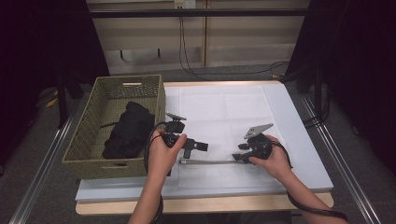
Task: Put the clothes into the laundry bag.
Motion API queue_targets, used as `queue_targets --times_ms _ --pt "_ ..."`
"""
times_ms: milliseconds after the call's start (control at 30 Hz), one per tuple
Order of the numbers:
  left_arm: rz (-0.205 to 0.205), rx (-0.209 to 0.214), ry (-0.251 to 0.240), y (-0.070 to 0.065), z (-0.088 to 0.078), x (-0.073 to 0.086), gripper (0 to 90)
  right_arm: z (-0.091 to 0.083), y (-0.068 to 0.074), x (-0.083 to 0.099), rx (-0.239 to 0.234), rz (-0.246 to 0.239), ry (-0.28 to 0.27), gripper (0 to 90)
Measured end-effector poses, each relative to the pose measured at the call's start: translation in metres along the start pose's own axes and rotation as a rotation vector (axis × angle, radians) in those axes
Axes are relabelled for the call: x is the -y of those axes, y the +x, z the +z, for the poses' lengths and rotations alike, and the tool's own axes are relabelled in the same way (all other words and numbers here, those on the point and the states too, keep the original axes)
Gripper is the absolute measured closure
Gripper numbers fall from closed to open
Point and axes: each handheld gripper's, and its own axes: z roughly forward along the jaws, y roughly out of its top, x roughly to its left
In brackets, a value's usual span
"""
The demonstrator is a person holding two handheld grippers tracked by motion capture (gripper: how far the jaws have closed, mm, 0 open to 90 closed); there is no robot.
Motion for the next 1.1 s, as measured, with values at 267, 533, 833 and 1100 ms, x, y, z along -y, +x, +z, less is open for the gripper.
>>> queue_targets --times_ms 267,533,833,1100 --pt "0.001 0.002 -0.008 -0.002 -0.003 0.000 7.2 -0.006 0.005 -0.001 -0.003 -0.003 -0.029 44.4" --pt "0.000 0.010 0.001 -0.002 -0.001 0.000 7.2 -0.011 0.008 -0.001 -0.024 0.000 -0.021 51.2" --pt "-0.001 0.008 0.002 -0.004 0.000 0.000 7.3 -0.006 0.006 -0.001 -0.037 -0.034 0.012 60.3" --pt "-0.009 0.011 0.001 -0.003 0.000 0.001 7.3 -0.002 0.002 -0.001 -0.044 -0.029 0.034 86.8"
